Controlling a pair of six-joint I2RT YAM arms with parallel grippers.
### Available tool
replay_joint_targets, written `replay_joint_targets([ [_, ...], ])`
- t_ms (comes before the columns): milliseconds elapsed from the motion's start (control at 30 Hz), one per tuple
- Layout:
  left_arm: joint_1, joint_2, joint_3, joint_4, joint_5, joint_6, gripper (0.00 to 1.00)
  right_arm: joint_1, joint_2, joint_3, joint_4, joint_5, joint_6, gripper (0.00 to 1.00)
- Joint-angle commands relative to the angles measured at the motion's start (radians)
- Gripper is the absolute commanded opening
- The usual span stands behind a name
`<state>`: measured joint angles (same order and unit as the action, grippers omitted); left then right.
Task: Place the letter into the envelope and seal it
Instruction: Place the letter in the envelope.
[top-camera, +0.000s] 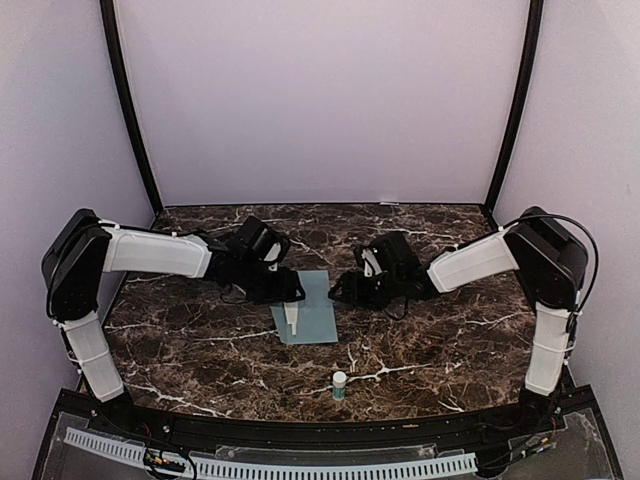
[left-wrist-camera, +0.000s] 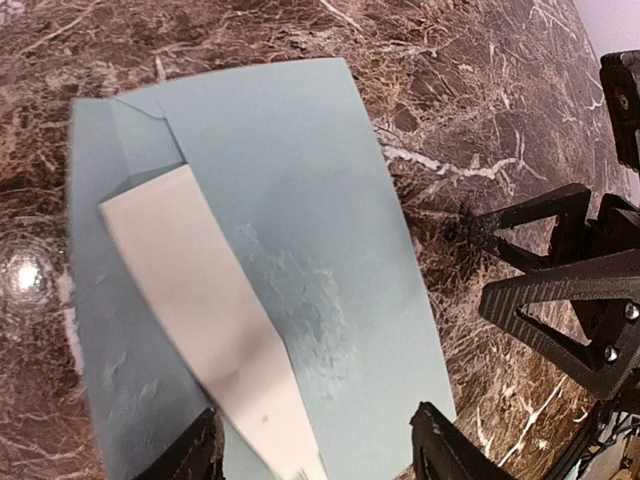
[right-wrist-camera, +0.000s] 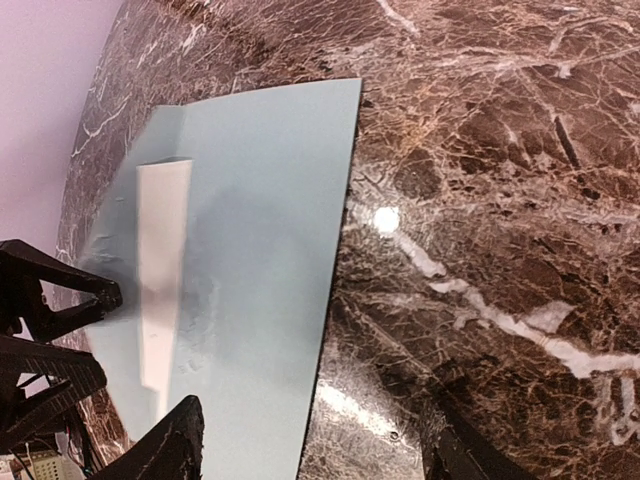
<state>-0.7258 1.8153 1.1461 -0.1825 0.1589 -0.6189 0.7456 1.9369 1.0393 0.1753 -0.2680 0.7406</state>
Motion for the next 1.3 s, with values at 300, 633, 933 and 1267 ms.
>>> replay_joint_targets([
  [300, 0.001, -0.057, -0.031, 0.013, 0.003, -0.002, 0.61, 0.01, -0.007, 0.008, -0.015, -0.006, 0.001, 0.7],
  [633, 0.004, 0.045, 0.002, 0.029, -0.044, 0.0, 0.61, 0.021, 0.028, 0.048, -0.037, -0.008, -0.001, 0.7],
  [933, 0.005, 0.084, 0.0, 0.056, -0.036, 0.0, 0.61, 0.024, 0.052, 0.066, -0.043, -0.013, 0.0, 0.7],
  [1267, 0.004, 0.127, 0.045, 0.051, -0.018, 0.021, 0.58, 0.027, 0.078, 0.098, -0.056, -0.019, -0.011, 0.66],
])
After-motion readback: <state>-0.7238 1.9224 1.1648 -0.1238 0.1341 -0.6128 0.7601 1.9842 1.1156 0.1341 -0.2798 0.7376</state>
